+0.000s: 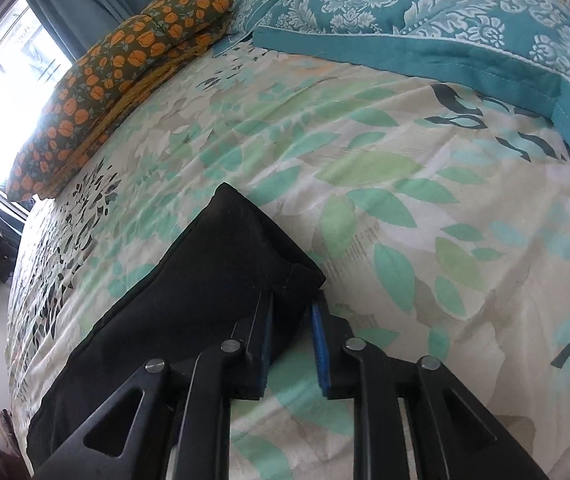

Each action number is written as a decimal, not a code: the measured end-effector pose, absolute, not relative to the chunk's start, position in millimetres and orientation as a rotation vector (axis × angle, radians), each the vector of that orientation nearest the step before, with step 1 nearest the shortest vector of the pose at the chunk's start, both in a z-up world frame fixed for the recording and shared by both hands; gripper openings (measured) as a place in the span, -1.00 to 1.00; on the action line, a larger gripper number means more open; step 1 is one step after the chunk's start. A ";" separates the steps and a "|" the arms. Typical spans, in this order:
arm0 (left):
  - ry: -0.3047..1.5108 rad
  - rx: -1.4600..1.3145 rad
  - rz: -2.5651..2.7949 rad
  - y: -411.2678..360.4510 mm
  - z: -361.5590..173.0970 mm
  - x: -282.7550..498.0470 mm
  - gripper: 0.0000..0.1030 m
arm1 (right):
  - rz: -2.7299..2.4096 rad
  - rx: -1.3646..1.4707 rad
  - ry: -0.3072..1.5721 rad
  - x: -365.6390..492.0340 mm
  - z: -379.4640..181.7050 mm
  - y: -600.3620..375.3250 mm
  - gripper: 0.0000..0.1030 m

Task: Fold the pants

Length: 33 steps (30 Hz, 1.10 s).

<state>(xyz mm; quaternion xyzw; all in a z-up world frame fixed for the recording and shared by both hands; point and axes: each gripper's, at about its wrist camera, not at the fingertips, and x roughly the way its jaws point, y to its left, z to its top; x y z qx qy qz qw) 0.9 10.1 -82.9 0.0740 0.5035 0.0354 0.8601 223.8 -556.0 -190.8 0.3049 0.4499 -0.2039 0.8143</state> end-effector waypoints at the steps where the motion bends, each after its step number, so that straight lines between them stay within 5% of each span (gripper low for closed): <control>1: 1.057 0.148 0.077 13.7 -81.7 -2.8 0.99 | -0.434 0.654 0.962 221.8 -186.0 -554.7 -0.03; 2: 1.056 0.139 0.083 19.3 -80.0 -7.4 0.99 | -0.444 0.644 0.959 217.7 -177.9 -552.3 0.49; 3: 1.051 0.132 0.091 25.1 -78.6 -11.8 0.99 | -0.468 0.609 0.943 212.2 -165.5 -547.2 0.63; 7: 1.017 0.099 0.123 52.3 -82.1 -26.0 0.99 | -0.436 0.429 0.883 170.9 -105.6 -498.3 0.68; 11: 1.012 0.092 0.159 73.3 -111.7 -21.0 0.99 | -0.256 0.396 0.893 93.1 -72.2 -407.2 0.96; 21: 1.000 0.118 0.110 79.3 -181.8 -29.2 0.99 | 0.029 0.117 1.087 -39.4 -140.4 -187.4 0.96; 33: 1.071 0.028 0.050 89.7 -177.9 -24.3 0.99 | 0.002 0.055 1.185 -33.0 -185.1 -189.7 1.00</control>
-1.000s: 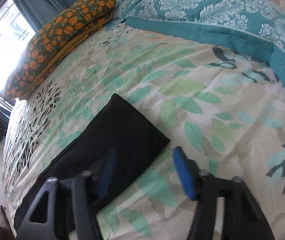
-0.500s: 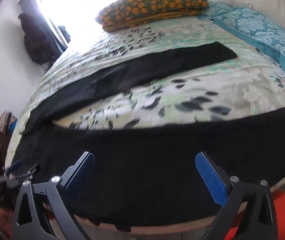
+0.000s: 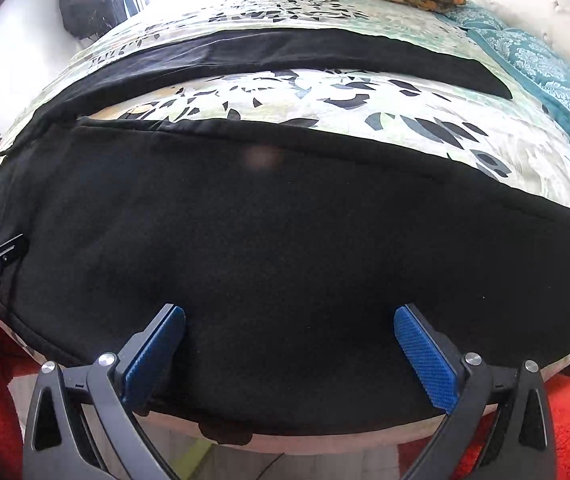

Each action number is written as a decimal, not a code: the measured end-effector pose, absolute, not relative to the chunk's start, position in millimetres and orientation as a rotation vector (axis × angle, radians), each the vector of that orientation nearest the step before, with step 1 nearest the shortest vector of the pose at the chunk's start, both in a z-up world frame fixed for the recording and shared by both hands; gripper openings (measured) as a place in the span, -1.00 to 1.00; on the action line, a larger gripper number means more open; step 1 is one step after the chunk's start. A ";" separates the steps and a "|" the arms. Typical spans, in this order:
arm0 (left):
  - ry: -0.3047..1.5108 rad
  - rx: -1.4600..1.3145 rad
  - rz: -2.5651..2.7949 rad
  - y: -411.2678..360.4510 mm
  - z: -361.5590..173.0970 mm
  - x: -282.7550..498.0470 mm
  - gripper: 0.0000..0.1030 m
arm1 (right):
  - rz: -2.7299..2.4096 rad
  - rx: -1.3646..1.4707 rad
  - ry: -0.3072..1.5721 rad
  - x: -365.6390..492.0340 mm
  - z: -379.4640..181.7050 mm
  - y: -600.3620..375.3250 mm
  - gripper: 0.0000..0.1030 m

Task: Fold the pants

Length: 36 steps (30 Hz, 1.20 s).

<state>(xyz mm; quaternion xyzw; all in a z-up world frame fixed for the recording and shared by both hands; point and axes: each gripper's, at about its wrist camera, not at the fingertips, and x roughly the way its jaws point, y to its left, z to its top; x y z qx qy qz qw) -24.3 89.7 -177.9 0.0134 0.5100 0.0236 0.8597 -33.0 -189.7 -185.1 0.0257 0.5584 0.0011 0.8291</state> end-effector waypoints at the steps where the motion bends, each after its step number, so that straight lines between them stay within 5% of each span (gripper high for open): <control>1: 1.067 0.021 0.050 91.2 -174.5 -25.0 0.98 | 0.003 0.051 1.185 -32.1 -179.7 -192.5 0.99; 7: 0.893 0.020 -0.014 83.3 -109.1 -60.1 0.98 | -0.046 -0.034 0.884 -60.1 -71.8 -194.7 1.00; 13: 0.694 0.144 -0.120 63.1 -41.0 -102.3 0.99 | 0.098 -0.020 0.900 -93.7 -11.6 -190.9 1.00; 26: 0.713 -0.033 -0.160 60.1 -7.7 -129.0 0.99 | 0.064 0.069 0.880 -136.8 -40.4 -164.1 1.00; 36: 0.757 0.107 -0.119 48.3 -58.6 -146.5 0.99 | 0.122 0.003 0.877 -134.5 -49.2 -148.1 1.00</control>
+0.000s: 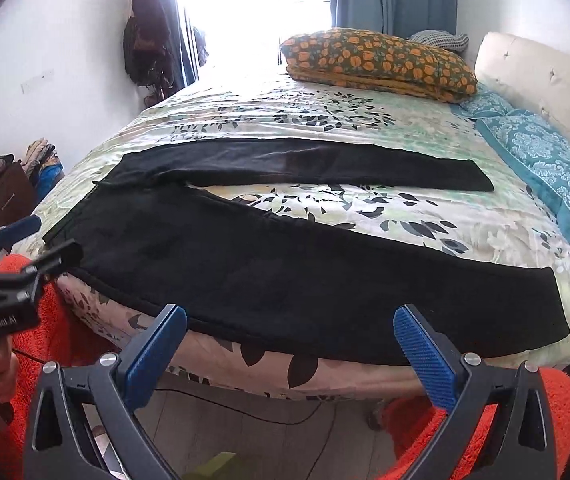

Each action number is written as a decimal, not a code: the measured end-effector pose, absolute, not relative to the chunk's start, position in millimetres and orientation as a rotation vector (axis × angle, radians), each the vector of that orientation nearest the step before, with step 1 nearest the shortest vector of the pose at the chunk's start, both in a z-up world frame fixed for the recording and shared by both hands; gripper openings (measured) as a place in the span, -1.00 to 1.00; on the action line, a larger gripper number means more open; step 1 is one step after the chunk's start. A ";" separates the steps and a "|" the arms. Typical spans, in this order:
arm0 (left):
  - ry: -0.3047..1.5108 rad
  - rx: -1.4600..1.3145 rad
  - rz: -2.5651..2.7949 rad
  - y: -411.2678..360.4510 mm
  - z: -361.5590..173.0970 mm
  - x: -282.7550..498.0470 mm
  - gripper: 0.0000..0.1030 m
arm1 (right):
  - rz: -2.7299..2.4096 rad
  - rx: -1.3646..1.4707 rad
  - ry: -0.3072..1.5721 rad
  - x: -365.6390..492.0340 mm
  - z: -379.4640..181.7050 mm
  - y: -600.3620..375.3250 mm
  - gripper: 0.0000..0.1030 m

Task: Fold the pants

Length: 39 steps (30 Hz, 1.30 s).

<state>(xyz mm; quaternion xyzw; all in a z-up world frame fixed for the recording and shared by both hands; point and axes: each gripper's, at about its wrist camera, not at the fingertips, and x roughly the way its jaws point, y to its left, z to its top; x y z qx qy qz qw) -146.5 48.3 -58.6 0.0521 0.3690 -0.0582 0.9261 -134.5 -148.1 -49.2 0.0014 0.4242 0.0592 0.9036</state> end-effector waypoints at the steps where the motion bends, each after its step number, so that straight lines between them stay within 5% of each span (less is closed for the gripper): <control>1: 0.759 0.107 -0.121 47.1 -59.7 -147.3 0.99 | 0.124 0.000 0.875 -134.5 -49.5 -147.6 1.00; 39: 0.745 0.098 -0.055 53.2 -54.7 -146.0 0.99 | 0.136 -0.025 0.892 -132.9 -57.7 -144.5 1.00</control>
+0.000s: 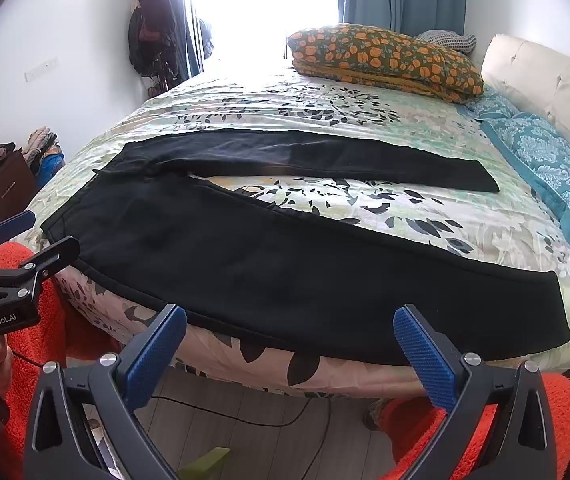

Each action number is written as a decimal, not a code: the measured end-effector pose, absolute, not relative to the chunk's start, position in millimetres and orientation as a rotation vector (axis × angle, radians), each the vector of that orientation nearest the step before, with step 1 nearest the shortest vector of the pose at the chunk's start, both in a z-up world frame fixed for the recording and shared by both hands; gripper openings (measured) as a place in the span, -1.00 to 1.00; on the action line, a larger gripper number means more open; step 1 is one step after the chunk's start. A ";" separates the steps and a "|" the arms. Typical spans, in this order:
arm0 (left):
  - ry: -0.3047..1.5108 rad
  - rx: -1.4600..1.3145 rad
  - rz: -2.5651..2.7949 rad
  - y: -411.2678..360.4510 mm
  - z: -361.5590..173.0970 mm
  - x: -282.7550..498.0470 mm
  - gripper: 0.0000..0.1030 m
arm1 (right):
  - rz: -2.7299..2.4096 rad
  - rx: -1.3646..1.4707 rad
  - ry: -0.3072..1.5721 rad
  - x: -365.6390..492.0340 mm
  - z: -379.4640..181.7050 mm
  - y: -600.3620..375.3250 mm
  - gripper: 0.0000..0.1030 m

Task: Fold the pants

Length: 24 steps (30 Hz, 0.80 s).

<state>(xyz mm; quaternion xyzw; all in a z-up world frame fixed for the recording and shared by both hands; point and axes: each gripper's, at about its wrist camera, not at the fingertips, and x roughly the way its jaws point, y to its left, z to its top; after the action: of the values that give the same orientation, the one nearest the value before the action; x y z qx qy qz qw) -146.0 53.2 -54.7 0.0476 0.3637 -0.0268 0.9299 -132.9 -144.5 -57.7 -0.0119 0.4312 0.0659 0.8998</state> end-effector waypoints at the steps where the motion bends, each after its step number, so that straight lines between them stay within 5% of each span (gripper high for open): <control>1: 0.747 0.097 -0.053 53.5 -55.0 -145.9 0.99 | 0.136 -0.025 0.893 -132.8 -58.0 -144.5 1.00; 24: 0.768 0.079 -0.040 54.7 -56.4 -143.8 0.99 | 0.136 -0.023 0.898 -132.2 -58.7 -144.7 1.00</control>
<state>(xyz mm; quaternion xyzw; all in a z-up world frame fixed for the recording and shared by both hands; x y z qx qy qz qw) -143.8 54.7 -56.4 0.0386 0.3747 -0.0194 0.9261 -132.2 -144.7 -58.7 -0.0113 0.4337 0.0655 0.8986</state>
